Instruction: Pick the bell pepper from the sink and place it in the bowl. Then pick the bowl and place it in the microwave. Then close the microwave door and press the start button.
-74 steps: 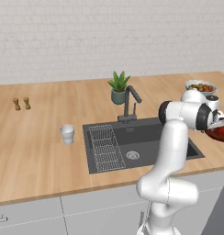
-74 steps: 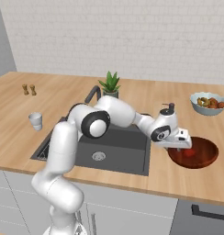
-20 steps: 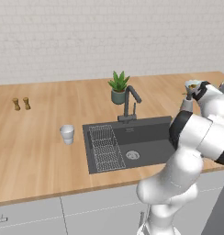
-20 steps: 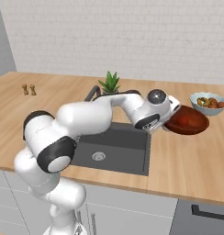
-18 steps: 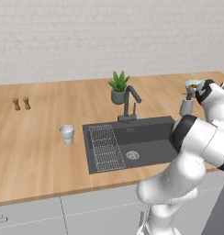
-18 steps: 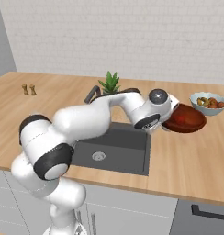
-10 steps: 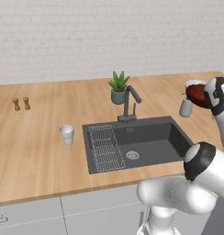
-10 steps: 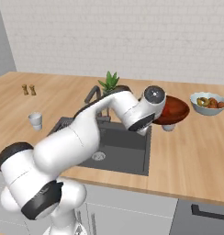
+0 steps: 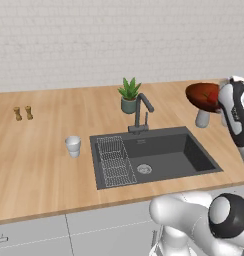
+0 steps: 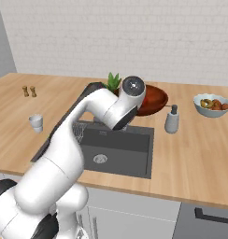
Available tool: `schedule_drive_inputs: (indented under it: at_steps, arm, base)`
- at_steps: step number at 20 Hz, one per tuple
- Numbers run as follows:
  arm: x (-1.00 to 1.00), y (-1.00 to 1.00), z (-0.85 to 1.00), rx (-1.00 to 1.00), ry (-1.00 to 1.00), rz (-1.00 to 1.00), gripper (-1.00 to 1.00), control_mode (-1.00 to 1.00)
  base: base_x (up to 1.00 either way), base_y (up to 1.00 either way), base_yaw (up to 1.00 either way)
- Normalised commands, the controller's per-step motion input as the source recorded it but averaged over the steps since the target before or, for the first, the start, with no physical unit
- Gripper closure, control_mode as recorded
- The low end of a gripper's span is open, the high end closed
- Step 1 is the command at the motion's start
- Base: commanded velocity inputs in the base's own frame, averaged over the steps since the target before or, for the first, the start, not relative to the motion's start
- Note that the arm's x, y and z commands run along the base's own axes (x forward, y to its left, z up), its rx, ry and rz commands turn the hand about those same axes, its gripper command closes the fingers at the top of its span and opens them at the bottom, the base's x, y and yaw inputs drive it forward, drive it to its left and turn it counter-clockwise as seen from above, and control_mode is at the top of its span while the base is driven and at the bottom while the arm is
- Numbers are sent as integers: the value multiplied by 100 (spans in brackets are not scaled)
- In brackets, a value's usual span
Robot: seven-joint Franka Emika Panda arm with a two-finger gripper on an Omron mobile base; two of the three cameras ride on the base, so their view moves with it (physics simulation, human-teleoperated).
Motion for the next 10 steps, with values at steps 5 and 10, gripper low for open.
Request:
schedule_drive_inputs:
  at_steps: [5, 10]
  arm:
    - [-20, 62, 24, 9, -5, 7, 100, -100]
    - [-33, 52, 23, 4, -8, 4, 100, -100]
  base:
    - [0, 0, 0]
    - [0, 0, 0]
